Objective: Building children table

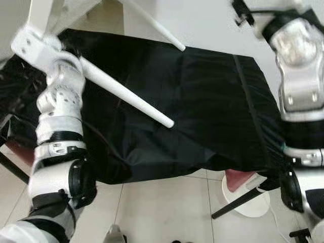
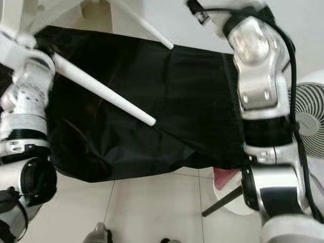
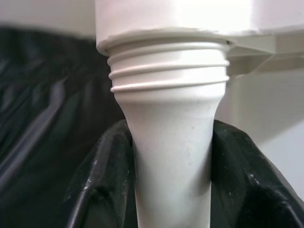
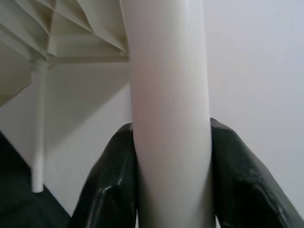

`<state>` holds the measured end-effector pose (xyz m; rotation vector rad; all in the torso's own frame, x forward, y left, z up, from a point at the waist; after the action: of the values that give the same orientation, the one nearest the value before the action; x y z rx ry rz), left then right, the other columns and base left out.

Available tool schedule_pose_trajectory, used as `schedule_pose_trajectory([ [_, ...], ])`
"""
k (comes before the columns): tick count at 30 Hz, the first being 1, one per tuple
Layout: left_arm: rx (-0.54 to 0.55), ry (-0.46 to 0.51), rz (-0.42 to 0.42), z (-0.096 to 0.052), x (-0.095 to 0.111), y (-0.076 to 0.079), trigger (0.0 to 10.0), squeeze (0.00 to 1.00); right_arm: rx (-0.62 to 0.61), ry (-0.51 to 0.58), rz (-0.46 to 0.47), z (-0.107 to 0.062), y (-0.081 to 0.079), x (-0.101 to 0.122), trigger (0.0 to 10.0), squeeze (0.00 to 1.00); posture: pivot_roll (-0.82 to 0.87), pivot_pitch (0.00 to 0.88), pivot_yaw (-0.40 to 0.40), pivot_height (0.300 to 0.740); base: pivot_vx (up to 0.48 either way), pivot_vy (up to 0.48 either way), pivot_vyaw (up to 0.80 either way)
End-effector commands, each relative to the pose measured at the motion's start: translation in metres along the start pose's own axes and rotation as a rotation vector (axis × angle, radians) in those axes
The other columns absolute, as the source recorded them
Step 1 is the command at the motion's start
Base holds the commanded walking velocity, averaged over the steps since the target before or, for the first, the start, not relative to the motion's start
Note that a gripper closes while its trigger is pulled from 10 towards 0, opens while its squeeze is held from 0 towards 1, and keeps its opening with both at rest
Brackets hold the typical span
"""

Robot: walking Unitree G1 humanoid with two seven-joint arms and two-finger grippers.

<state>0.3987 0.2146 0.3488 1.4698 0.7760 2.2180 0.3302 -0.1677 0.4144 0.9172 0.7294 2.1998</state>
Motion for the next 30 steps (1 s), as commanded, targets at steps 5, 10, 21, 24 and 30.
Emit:
schedule_pose_trajectory([
  [5, -0.296, 0.281, 0.082, -0.018, 0.097, 0.037, 0.0, 0.00, -0.309, -0.373, -0.022, -0.063, 0.045, -0.085, 0.0, 0.00, 0.02, 0.074, 0.008, 0.740, 0.000, 0.000, 0.00],
  [10, -0.381, 0.259, 0.159, -0.031, 0.108, 0.054, 0.0, 0.00, -0.198, -0.572, 0.087, -0.106, -0.020, -0.136, 0.0, 0.00, 0.06, 0.085, 0.008, 0.740, 0.000, 0.000, 0.00],
  [21, -0.461, 0.238, 0.232, -0.042, 0.108, 0.064, 0.0, 0.00, -0.049, -0.756, 0.538, -0.121, -0.121, -0.168, 0.0, 0.00, 0.10, 0.083, -0.009, 0.740, 0.000, 0.000, 0.00],
  [24, -0.465, 0.231, 0.269, -0.047, 0.107, 0.063, 0.0, 0.00, -0.004, -0.755, 0.682, -0.110, -0.143, -0.162, 0.0, 0.00, 0.10, 0.086, -0.014, 0.740, 0.000, 0.000, 0.00],
  [30, -0.480, 0.191, 0.307, -0.055, 0.100, 0.061, 0.0, 0.00, 0.179, -0.653, 0.803, -0.078, -0.176, -0.139, 0.0, 0.00, 0.11, 0.098, -0.032, 0.740, 0.000, 0.000, 0.00],
])
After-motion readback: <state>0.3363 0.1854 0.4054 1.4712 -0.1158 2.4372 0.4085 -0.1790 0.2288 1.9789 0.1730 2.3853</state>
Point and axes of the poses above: a point about 5 cm out from each wrist's last joint towards the gripper, its own z axis pointing out of the wrist towards the gripper, its own x axis along the axis of the wrist's last joint, y = z × x, the point moved 2 cm from there along z, pointing out of the wrist towards the gripper, and after that the axes turned 1 degree about z, right-handed, at the moved point
